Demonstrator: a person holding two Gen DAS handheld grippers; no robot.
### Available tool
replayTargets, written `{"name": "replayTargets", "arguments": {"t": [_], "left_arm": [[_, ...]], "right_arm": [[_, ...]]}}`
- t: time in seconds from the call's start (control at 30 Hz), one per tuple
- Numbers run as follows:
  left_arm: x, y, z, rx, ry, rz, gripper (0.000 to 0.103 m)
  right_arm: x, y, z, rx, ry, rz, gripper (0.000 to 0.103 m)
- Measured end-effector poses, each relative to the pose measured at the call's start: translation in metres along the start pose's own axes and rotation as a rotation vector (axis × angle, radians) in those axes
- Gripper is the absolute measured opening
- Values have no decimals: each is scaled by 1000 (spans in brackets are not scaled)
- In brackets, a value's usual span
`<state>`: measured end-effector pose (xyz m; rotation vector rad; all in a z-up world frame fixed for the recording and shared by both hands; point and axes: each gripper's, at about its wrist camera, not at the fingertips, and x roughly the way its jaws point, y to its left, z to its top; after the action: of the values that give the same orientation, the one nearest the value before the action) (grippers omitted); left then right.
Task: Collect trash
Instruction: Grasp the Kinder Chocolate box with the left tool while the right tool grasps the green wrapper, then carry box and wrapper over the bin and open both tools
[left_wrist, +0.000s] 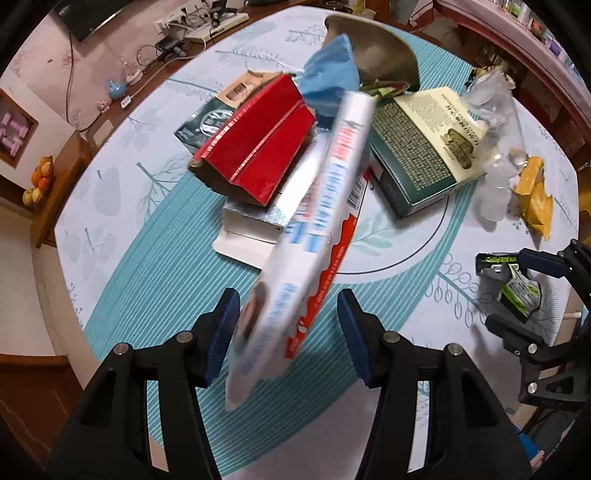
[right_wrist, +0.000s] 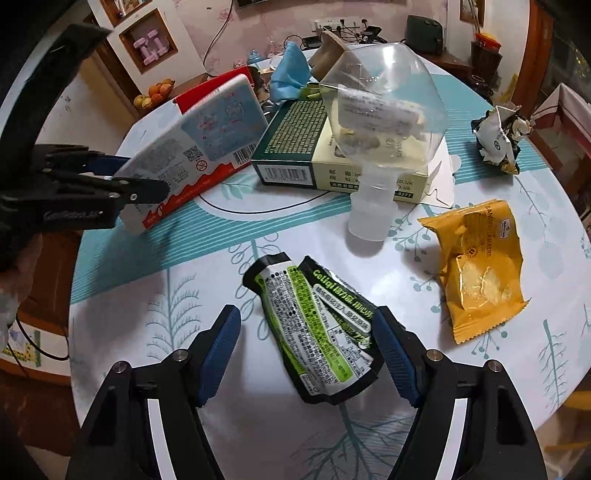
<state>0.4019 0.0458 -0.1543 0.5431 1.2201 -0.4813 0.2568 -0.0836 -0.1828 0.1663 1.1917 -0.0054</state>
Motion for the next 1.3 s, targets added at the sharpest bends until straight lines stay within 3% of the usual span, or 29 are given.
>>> {"name": "replayTargets", "arguments": {"t": [0.2,0.33,0.4,0.6,0.73,1.07,1.3], "left_arm": [[11,0,3,-22,19,-28,24],[10,-4,2,-28,3,-27,15],[5,-7,-1,-31,-13,-33,12],[-14,-17,-11,-33,-32,-56,10],[-28,-28,-23,-36,-40,-79,10],[-70,-86,-68,-48,-52,-123,9],[-94,-143,-107,-77,-59,-84,9]], "right_arm": [[-2,-18,2,59,-11,5,42],[-4,-32,4,131,-4,53,22],[-5,-43,3,198,7,103,17],[-13,-71,-8,445,16,283,13],[-21,-83,-19,527,18,351,12],[-54,-84,-41,460,8,324,9],[-77,-95,-78,419,-18,350,9]]}}
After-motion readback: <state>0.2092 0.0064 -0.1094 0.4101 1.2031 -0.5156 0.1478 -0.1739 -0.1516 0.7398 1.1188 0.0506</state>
